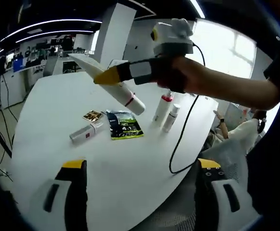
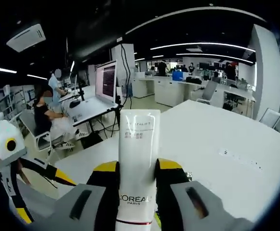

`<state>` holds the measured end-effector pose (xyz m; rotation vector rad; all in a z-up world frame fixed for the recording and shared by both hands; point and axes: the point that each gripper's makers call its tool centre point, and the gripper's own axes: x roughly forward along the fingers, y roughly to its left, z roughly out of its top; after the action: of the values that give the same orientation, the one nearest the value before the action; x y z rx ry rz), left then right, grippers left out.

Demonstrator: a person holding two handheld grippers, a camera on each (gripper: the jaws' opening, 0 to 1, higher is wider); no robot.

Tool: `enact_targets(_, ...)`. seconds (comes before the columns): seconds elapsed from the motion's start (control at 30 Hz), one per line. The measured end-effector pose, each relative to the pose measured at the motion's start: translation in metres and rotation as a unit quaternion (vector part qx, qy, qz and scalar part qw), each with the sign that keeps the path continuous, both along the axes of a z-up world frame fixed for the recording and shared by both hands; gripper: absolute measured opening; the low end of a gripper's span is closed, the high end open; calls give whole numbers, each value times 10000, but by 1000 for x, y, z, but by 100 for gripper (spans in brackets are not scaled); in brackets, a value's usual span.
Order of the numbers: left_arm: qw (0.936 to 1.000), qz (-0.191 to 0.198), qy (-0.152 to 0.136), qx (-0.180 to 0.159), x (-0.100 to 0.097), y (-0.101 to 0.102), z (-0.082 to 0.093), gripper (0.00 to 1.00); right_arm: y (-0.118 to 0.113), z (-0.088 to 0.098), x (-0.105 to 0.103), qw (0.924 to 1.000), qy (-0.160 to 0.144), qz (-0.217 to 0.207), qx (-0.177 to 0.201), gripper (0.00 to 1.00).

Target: Arrange the skincare products in the storage area until every visible bottle or jar stands upright without overlapping.

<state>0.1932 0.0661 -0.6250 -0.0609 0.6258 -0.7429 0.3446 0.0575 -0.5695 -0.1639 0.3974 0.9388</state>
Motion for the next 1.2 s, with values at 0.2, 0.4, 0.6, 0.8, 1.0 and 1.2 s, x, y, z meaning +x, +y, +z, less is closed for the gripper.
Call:
enact_targets(0.2,10000,-75,-22,-6,-2,-6,4,86,-23,4,-26,9997,-75,-224,115,27)
enact_targets(0.4,9998,-62,-59,-203,-2,-10,17,86,-37,5,-46,9991,-151,-378,149,27)
enact_targets(0.6,9992,-50,-101,-371,0,-12,25,86,-50,-1,-64,9979,-121,-583,273,27)
enact_targets(0.8,9985,-50,-113,-541,0,-16,33,85,-58,-3,-78,9971,-199,-684,252,27)
enact_targets(1.0,9939,-9,-34,-1101,5,-20,50,84,-66,0,-93,9959,-337,-790,267,27)
enact_targets(1.2,9801,29,18,-1987,18,-39,82,82,-70,3,-113,9947,-469,-867,289,27)
